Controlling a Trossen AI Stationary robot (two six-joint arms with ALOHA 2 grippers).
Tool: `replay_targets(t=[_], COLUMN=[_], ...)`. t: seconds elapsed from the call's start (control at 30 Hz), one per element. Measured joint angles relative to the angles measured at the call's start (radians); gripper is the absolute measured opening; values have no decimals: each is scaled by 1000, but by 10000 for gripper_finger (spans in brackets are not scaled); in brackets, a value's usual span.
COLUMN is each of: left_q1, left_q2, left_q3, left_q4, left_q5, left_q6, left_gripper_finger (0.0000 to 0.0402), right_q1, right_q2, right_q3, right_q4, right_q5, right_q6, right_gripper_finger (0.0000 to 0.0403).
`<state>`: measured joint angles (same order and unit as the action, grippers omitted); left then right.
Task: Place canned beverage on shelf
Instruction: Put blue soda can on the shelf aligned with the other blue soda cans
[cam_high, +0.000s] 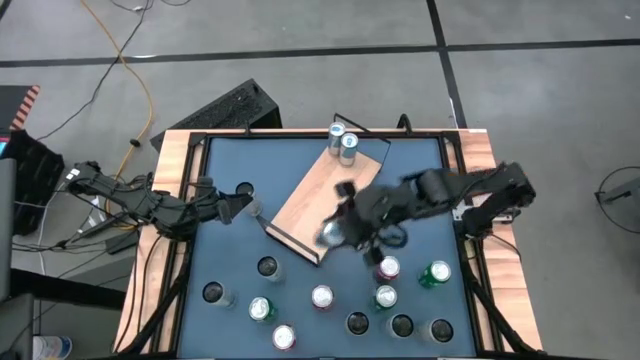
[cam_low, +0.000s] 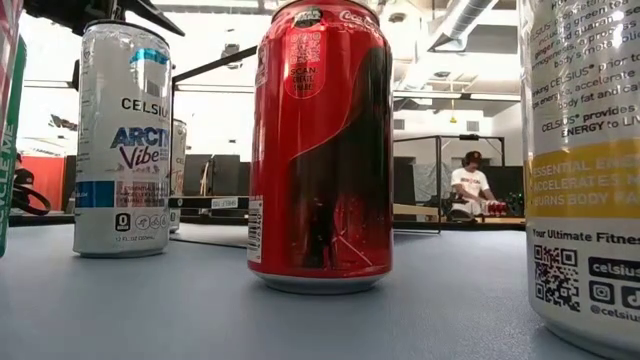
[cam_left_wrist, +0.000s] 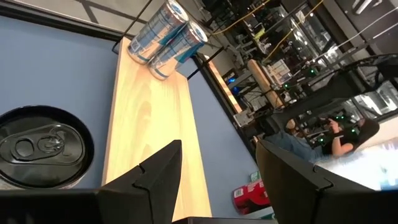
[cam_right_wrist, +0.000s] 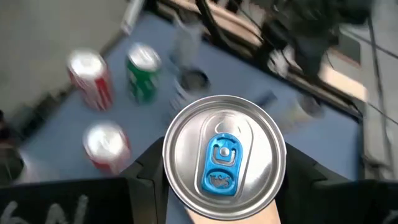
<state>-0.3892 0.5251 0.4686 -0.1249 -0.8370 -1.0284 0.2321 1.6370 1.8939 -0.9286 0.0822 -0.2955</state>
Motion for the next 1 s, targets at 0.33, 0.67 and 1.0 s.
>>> replay_targets(t=[0.33, 0.67, 1.0], left_q1=[0, 0, 0], left_q2=[0, 0, 0], left_q3=[0, 0, 0], left_q4=[-17, -34, -45], left_q5=[-59, -89, -232], left_q6=[22, 22, 10], left_gripper_finger=[194, 194, 194], right_q1=[-325, -594, -713], right_q2=[-78, -69, -180], right_q3=[0, -96, -401], right_q4=[-253, -248, -114], right_q5=[-112, -338, -426], right_q6=[-242, -495, -617], right_gripper_finger=[193, 193, 214])
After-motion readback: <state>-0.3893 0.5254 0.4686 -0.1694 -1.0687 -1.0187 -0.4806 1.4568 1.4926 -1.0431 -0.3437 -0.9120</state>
